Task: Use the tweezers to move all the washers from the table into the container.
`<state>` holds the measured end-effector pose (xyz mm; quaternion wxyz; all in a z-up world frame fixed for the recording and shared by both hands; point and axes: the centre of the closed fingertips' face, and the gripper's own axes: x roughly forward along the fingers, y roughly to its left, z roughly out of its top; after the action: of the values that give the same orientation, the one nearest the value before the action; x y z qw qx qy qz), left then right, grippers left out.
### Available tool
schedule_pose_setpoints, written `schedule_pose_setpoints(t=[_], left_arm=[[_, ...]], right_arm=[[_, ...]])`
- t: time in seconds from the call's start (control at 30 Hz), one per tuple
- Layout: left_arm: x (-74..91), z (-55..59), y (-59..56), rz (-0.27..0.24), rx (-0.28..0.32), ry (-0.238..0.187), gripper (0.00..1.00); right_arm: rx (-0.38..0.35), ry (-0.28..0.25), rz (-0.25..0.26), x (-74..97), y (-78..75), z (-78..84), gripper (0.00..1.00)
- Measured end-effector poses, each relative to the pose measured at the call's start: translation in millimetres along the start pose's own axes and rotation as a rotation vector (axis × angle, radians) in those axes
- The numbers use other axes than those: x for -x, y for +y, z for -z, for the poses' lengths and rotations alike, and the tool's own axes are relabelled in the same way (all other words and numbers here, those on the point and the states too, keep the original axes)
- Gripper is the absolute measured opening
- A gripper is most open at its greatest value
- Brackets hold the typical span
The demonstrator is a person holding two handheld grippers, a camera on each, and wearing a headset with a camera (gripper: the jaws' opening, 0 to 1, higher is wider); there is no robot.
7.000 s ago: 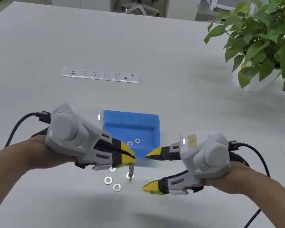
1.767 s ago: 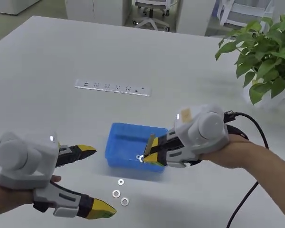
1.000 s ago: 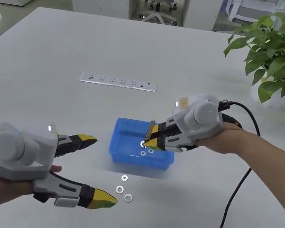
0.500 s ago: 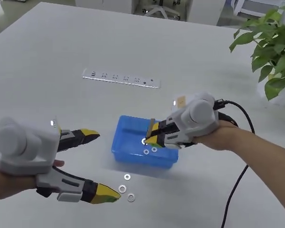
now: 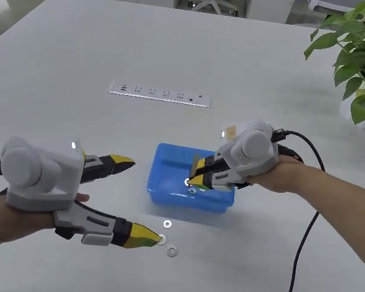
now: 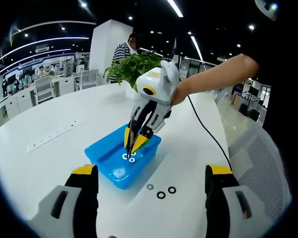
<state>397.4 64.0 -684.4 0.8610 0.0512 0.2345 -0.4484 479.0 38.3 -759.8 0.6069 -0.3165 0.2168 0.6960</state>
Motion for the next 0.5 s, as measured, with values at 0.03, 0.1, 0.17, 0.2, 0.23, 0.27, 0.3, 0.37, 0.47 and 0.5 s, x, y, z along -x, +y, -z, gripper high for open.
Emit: schedule_pose_setpoints(t=[0.03,0.1,0.17,0.2,0.23,0.27,0.3,0.37,0.47,0.5], left_arm=[[-1.0,-1.2,1.2,0.001,-0.001,-0.002,0.92],[-3.6,-3.8,4.9,0.001,-0.008,-0.004,0.88],[-6.4,-6.0,8.1,0.006,-0.018,-0.004,0.85],[-7.6,-6.9,9.4,0.007,-0.022,-0.003,0.83],[-8.7,-7.8,11.0,0.007,-0.028,-0.002,0.80],[-10.0,-9.1,12.9,0.009,-0.036,-0.001,0.76],[-11.2,-10.9,15.8,0.003,-0.049,-0.005,0.72],[-14.0,-13.6,21.0,-0.003,-0.065,-0.007,0.64],[-19.0,-17.0,30.1,-0.018,-0.096,-0.003,0.54],[-21.6,-18.7,32.2,-0.016,-0.101,-0.003,0.51]], right_arm=[[0.002,0.000,-0.004,-1.3,0.0,0.4,0.09],[0.003,0.002,-0.011,-4.3,-0.9,1.3,0.09],[0.006,0.003,-0.018,-6.6,-1.0,1.7,0.09],[0.008,0.003,-0.022,-8.0,-1.0,1.7,0.09],[0.009,0.003,-0.024,-8.7,-1.1,1.4,0.09],[0.008,-0.002,-0.026,-9.9,-1.9,1.2,0.09],[0.008,-0.004,-0.028,-10.8,-2.4,1.0,0.09],[0.010,-0.004,-0.036,-12.8,-2.5,1.0,0.09],[0.017,-0.001,-0.046,-15.0,-1.1,1.6,0.09],[0.017,-0.001,-0.051,-15.9,-0.8,2.1,0.09]])
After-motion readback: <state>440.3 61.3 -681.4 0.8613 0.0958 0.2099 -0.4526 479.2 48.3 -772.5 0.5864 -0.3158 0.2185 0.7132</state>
